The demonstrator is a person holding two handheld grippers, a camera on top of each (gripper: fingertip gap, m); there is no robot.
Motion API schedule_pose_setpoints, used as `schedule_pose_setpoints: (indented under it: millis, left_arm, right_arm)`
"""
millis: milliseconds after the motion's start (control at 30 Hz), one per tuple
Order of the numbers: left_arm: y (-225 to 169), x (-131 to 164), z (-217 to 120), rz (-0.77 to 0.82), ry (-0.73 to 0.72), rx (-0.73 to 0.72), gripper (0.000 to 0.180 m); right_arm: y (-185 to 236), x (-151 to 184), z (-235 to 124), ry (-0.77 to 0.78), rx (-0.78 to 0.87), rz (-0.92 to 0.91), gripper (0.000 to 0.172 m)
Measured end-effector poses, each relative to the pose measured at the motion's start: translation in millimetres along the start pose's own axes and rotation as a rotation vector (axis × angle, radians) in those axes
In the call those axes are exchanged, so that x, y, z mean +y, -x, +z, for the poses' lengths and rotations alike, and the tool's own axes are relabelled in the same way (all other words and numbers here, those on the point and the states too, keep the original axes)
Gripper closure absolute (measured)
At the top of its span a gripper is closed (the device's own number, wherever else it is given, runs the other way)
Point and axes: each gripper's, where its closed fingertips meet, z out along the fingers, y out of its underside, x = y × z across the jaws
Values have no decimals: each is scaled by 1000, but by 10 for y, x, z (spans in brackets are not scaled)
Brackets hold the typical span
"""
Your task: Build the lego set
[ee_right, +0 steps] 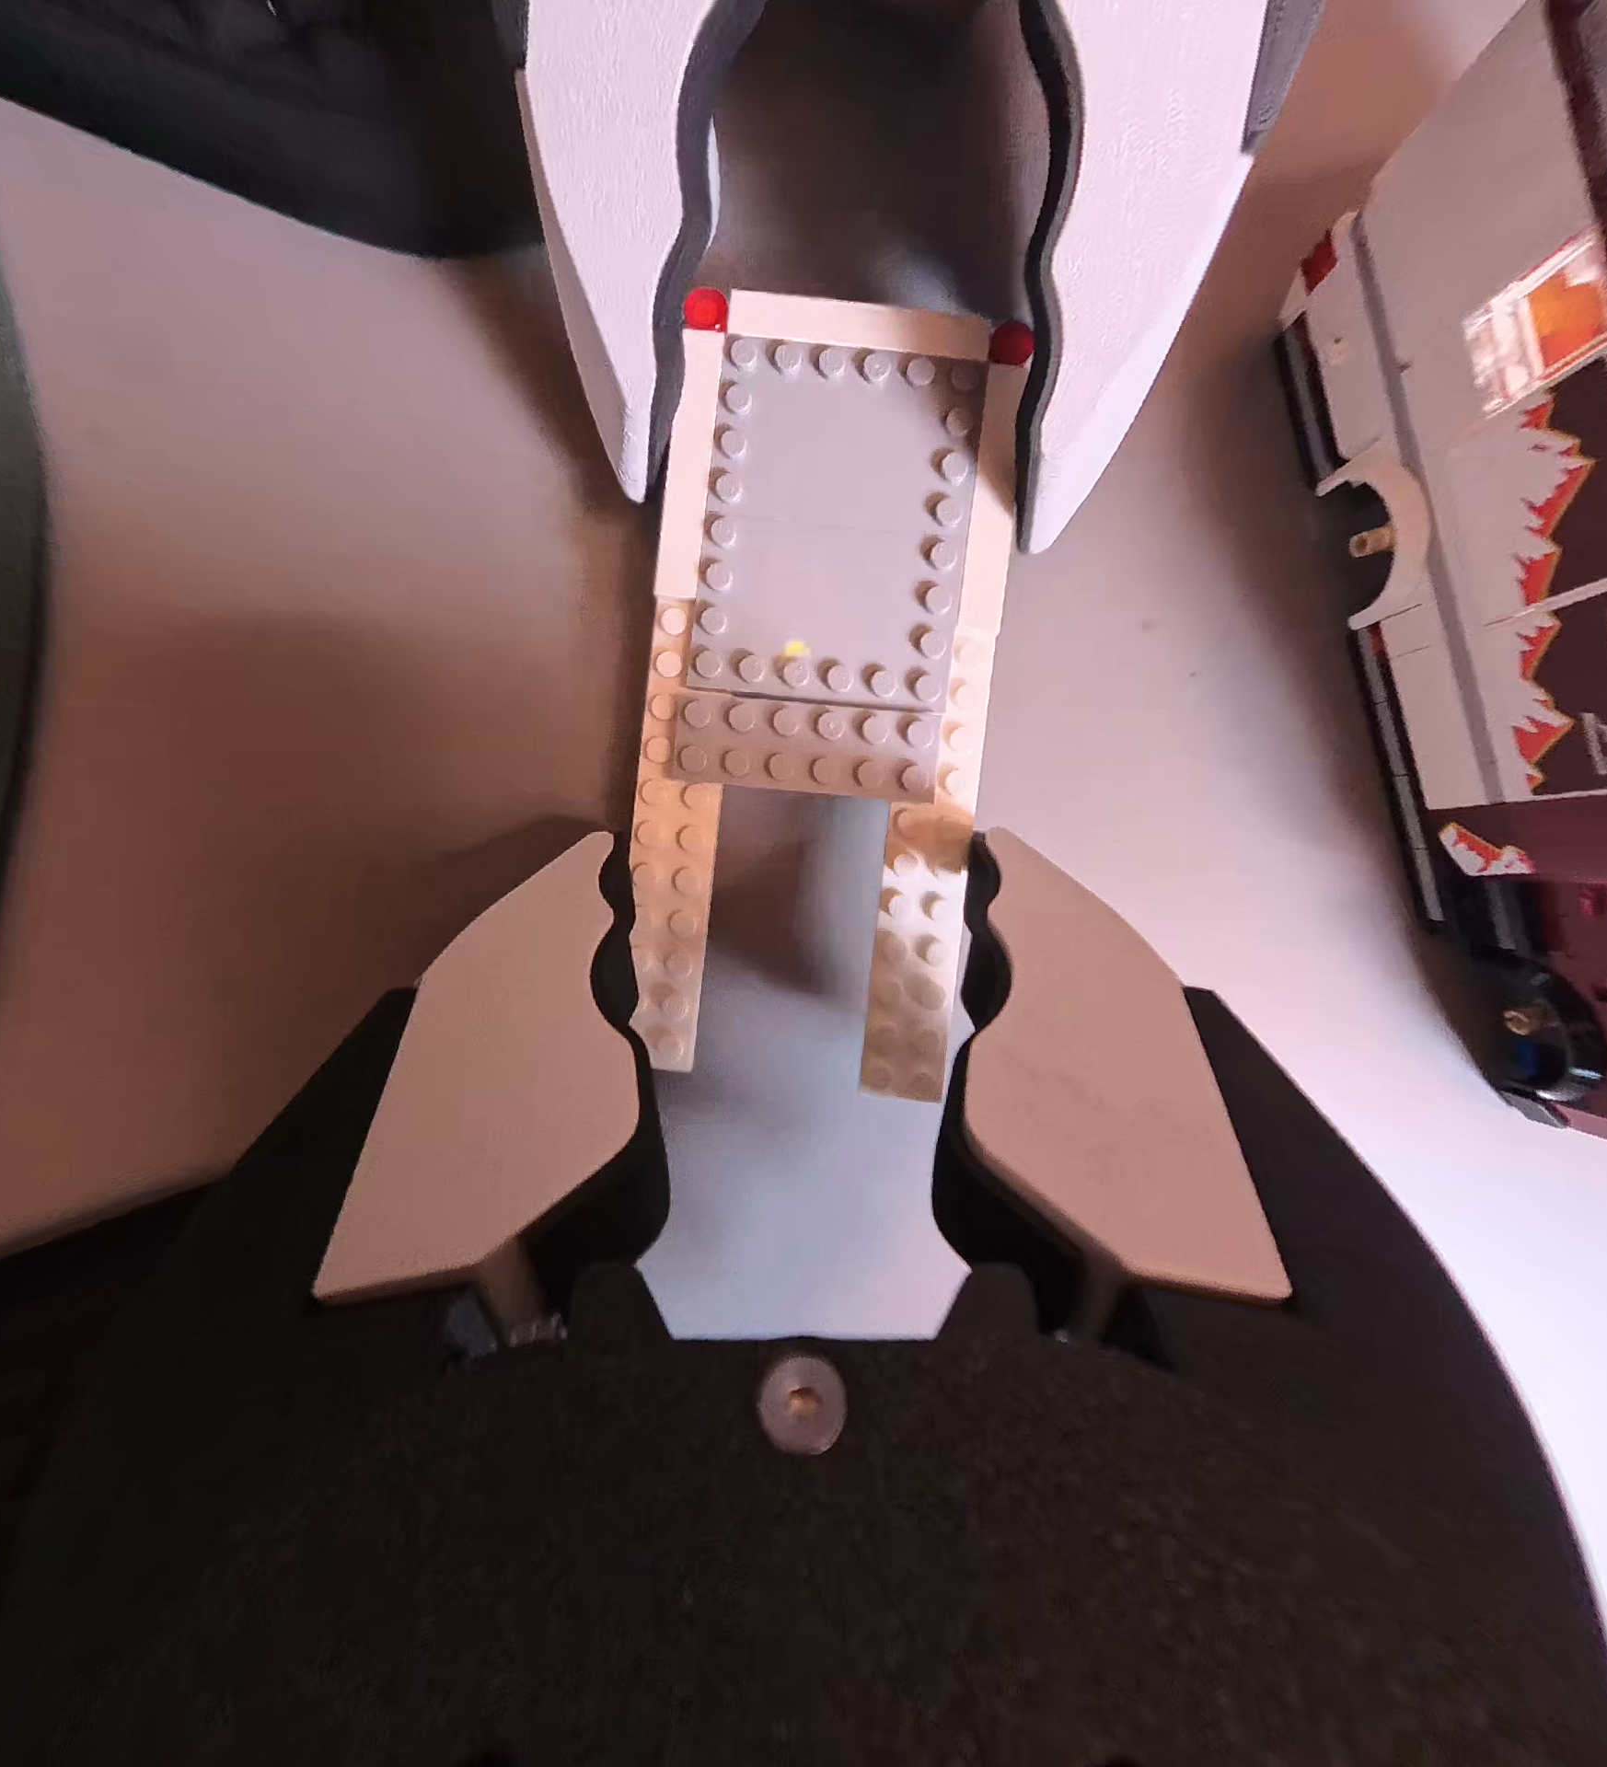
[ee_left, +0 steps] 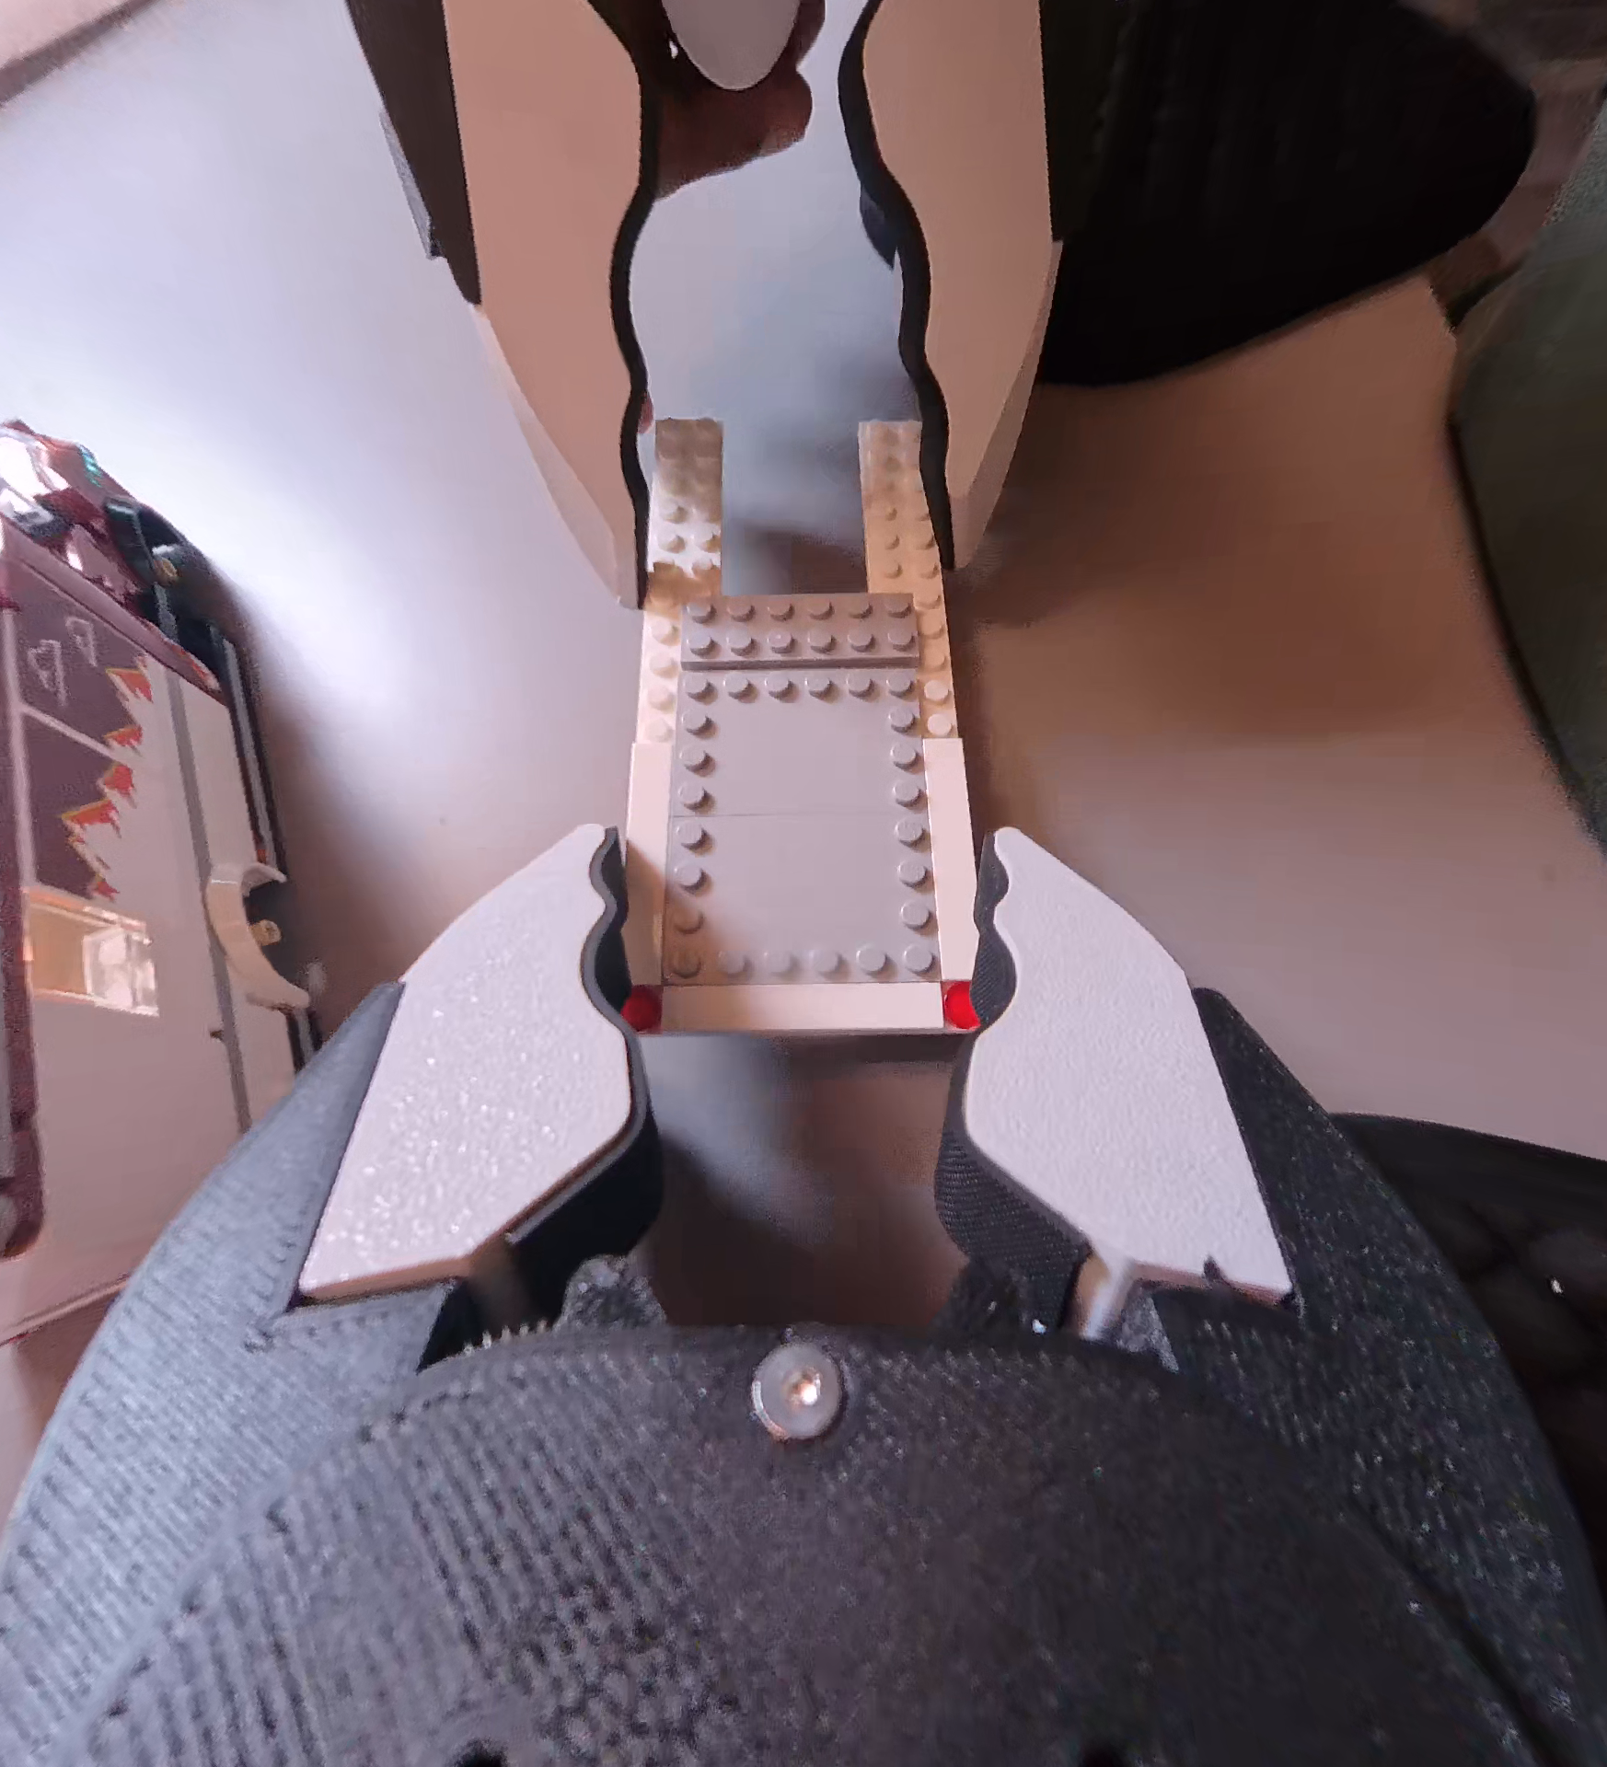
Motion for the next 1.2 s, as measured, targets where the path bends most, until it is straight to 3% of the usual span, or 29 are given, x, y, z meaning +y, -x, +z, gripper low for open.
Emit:
schedule_pose_setpoints:
  millis: [233,467,867,1067,1200]
  left_arm:
    - [6,-239,-114,-36,-138,18,110]
    - [-28,-351,-193,-15,-204,21,110]
    - [-79,-325,-148,30,-201,30,110]
    - [47,-457,-304,15,-293,-37,110]
    - [269,-601,-518,-46,-392,-145,110]
  right_arm:
    - [4,-142,-294,-42,-44,16,106]
    - [34,-187,-349,-140,-107,89,110]
    - [-41,109,-331,-193,-205,274,109]
    - [-103,38,-619,-509,-455,608,109]
    - [-237,-253,-810,-869,-417,916,104]
